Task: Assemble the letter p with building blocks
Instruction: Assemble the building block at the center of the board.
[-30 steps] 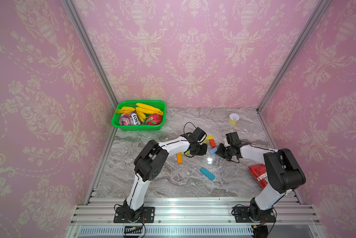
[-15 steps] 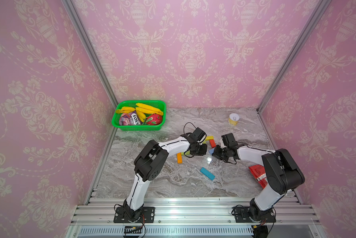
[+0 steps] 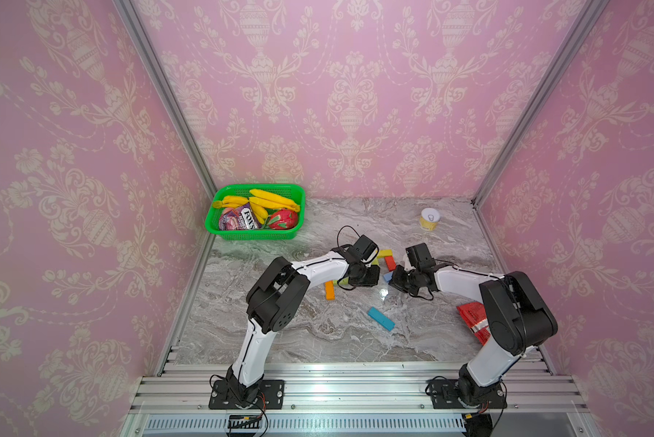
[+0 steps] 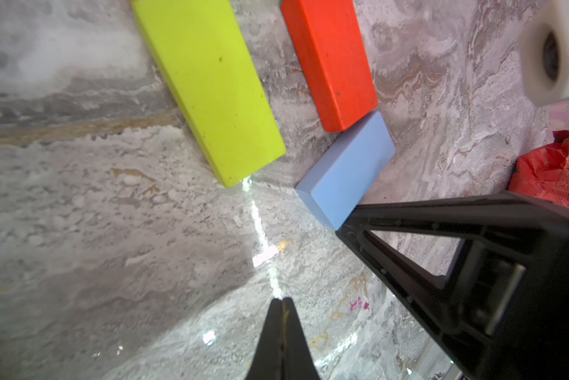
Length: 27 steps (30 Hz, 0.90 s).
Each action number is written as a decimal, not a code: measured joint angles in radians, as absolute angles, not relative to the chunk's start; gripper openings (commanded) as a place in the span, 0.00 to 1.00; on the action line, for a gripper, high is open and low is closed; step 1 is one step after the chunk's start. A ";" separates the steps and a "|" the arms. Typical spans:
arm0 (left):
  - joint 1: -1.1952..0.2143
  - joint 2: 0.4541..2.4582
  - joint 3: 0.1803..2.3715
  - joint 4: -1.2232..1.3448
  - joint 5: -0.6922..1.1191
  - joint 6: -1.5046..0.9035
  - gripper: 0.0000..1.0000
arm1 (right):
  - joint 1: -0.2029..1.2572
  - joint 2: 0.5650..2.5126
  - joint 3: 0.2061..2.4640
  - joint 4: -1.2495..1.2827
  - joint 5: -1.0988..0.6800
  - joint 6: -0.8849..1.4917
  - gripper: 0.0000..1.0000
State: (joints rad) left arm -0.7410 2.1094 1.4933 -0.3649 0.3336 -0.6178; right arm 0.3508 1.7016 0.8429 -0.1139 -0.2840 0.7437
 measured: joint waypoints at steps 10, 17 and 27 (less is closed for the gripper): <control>-0.741 2.109 1.489 -0.365 0.334 -0.618 0.00 | 0.351 1.713 0.856 -0.110 -0.284 0.744 0.11; -0.741 2.109 1.489 -0.365 0.334 -0.618 0.00 | 0.350 1.713 0.856 -0.110 -0.284 0.744 0.12; -0.741 2.109 1.489 -0.365 0.334 -0.618 0.00 | 0.350 1.717 0.860 -0.112 -0.283 0.744 0.12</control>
